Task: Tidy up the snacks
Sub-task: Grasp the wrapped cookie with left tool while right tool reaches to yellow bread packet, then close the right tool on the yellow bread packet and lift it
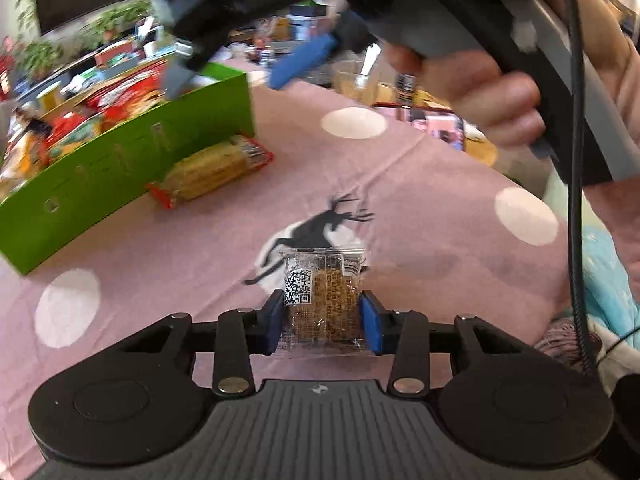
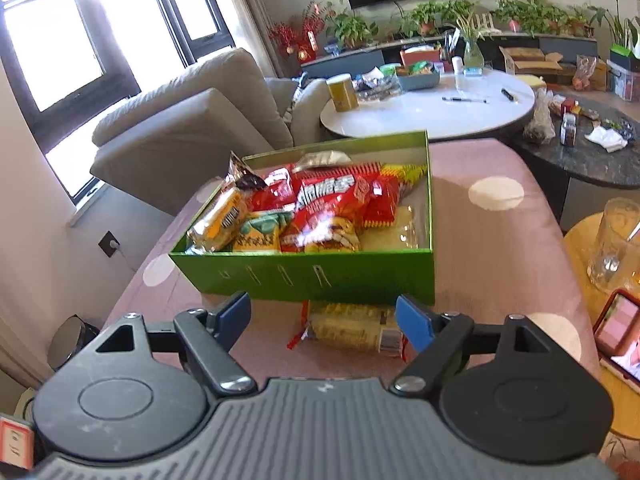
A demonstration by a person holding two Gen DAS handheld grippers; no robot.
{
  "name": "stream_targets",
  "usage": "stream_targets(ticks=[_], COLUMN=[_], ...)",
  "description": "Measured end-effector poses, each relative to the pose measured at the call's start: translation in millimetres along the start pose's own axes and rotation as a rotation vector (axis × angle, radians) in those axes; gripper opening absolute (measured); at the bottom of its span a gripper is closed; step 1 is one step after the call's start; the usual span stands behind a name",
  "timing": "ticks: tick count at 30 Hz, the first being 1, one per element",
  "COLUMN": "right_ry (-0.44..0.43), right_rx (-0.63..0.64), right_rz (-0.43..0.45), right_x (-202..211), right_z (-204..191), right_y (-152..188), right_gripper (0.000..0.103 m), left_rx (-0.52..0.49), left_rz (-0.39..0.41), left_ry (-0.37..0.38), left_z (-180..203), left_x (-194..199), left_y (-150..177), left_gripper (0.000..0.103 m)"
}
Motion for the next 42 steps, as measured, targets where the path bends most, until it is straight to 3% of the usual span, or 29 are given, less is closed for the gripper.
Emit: stream_targets(ticks=[8, 14, 17, 19, 25, 34, 42], right_ry=[0.043, 0.090, 0.135, 0.167, 0.261, 0.315, 0.286], right_rx=[-0.045, 0.000, -0.005, -0.021, 0.003, 0.061, 0.042], right_rz=[-0.044, -0.073, -0.082, -0.081, -0.097, -0.091, -0.079], right_x=[-16.2, -36.6, -47.1, -53.4, -65.5, -65.6, -53.6], right_z=[11.4, 1.1, -0.8, -0.7, -4.0, -9.7, -12.9], right_y=[17.8, 30.5, 34.7, 36.4, 43.6, 54.1, 51.5], right_gripper=[0.092, 0.092, 0.094, 0.100, 0.102, 0.101, 0.101], left_rx=[0.200, 0.268, 0.287, 0.301, 0.331, 0.361, 0.368], left_rz=[0.056, 0.104, 0.114, 0.114, 0.112, 0.126, 0.147], left_ry=[-0.223, -0.309, -0.317, -0.315, -0.314, -0.316, -0.328], left_z=[-67.6, -100.5, -108.0, -111.5, -117.7, -124.2, -121.2], left_x=[22.6, 36.6, 40.3, 39.5, 37.6, 43.9, 54.5], left_y=[5.4, 6.9, 9.0, 11.4, 19.3, 25.3, 24.3], left_gripper=[0.035, 0.035, 0.035, 0.035, 0.035, 0.036, 0.036])
Point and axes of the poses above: each gripper's, at about its wrist camera, not at the fingertips, and x roughly against the way its jaws point, z to its right, y to its underside, the point moved 5 cm from there along -x, roughly the way its jaws point, and after that the axes turned 9 degrees about z, right-handed, at the moved point
